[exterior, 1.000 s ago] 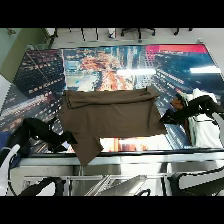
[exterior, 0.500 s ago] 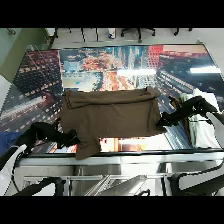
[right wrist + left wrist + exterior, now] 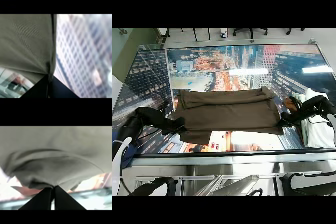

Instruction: Fold the shirts.

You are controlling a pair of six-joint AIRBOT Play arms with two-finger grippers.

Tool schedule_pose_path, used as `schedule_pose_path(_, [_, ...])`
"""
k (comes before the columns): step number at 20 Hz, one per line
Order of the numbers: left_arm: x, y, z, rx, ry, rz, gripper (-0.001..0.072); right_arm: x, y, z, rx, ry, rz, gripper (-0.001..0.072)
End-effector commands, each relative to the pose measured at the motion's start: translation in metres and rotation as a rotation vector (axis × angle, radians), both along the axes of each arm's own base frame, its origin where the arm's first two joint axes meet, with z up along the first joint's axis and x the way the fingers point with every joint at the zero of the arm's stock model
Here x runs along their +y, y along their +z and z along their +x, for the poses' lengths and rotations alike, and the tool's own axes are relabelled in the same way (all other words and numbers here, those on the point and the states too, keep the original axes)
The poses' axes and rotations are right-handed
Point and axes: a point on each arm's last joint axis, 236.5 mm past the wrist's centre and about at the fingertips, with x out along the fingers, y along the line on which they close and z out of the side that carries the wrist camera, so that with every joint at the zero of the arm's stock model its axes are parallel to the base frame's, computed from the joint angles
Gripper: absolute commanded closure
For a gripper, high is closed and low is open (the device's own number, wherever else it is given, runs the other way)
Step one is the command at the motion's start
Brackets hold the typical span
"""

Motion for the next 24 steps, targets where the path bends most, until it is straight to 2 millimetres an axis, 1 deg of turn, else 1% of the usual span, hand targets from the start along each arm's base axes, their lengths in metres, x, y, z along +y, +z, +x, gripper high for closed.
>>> schedule_pose_path(1, [0.033,0.021,-0.030,0.035,-0.054,0.150,0.0685,-0.016,0.000,-0.022,0.049,-0.029,-0.086,0.0681])
schedule_pose_path(3, [0.038,0.028,-0.033,0.017,-0.058,0.170,0.0685,-0.019,0.001,-0.023,0.027,-0.039,-0.115,0.0681])
schedule_pose_path(5, [0.038,0.029,-0.032,0.007,-0.058,0.173,0.0685,-0.021,0.005,-0.019,0.009,-0.071,-0.133,0.0681])
schedule_pose_path(6, [0.038,0.030,-0.027,-0.010,-0.054,0.174,0.0685,-0.017,0.012,-0.011,-0.024,-0.092,-0.119,0.0681])
schedule_pose_path(7, [0.039,0.033,-0.018,-0.043,-0.046,0.177,0.0685,-0.011,0.022,0.002,-0.079,-0.113,-0.091,0.0681])
schedule_pose_path(8, [0.039,0.040,-0.004,-0.078,-0.039,0.179,0.0685,-0.005,0.036,0.021,-0.156,-0.135,-0.053,0.0681])
schedule_pose_path(9, [0.040,0.049,0.015,-0.116,-0.032,0.182,0.0685,0.001,0.050,0.042,-0.228,-0.155,-0.022,0.0681])
schedule_pose_path(10, [0.040,0.057,0.032,-0.145,-0.030,0.183,0.0685,0.004,0.058,0.058,-0.282,-0.166,-0.025,0.0681])
schedule_pose_path(12, [0.040,0.072,0.076,-0.216,-0.014,0.181,0.0685,0.011,0.070,0.092,-0.393,-0.151,-0.069,0.0681])
schedule_pose_path(14, [0.036,0.078,0.123,-0.280,0.009,0.160,0.0685,0.018,0.077,0.131,-0.512,-0.153,-0.119,0.0681])
schedule_pose_path(15, [0.035,0.075,0.142,-0.298,0.018,0.153,0.0685,0.022,0.077,0.146,-0.545,-0.153,-0.133,0.0680])
schedule_pose_path(16, [0.033,0.068,0.159,-0.305,0.025,0.139,0.0685,0.025,0.070,0.155,-0.548,-0.152,-0.136,0.0680])
schedule_pose_path(18, [0.025,0.045,0.184,-0.295,0.013,0.122,0.0684,0.033,0.048,0.162,-0.506,-0.139,-0.123,0.0681])
schedule_pose_path(19, [0.024,0.032,0.194,-0.285,0.010,0.122,0.0685,0.035,0.036,0.166,-0.492,-0.141,-0.121,0.0680])
schedule_pose_path(21, [0.019,0.007,0.214,-0.274,0.002,0.124,0.0685,0.035,0.020,0.172,-0.486,-0.153,-0.131,0.0680])
schedule_pose_path(23, [0.015,-0.013,0.228,-0.258,-0.006,0.123,0.0684,0.034,0.016,0.175,-0.490,-0.158,-0.139,0.0675])
schedule_pose_path(24, [0.013,-0.022,0.233,-0.245,-0.011,0.120,0.0684,0.034,0.016,0.175,-0.490,-0.159,-0.138,0.0643])
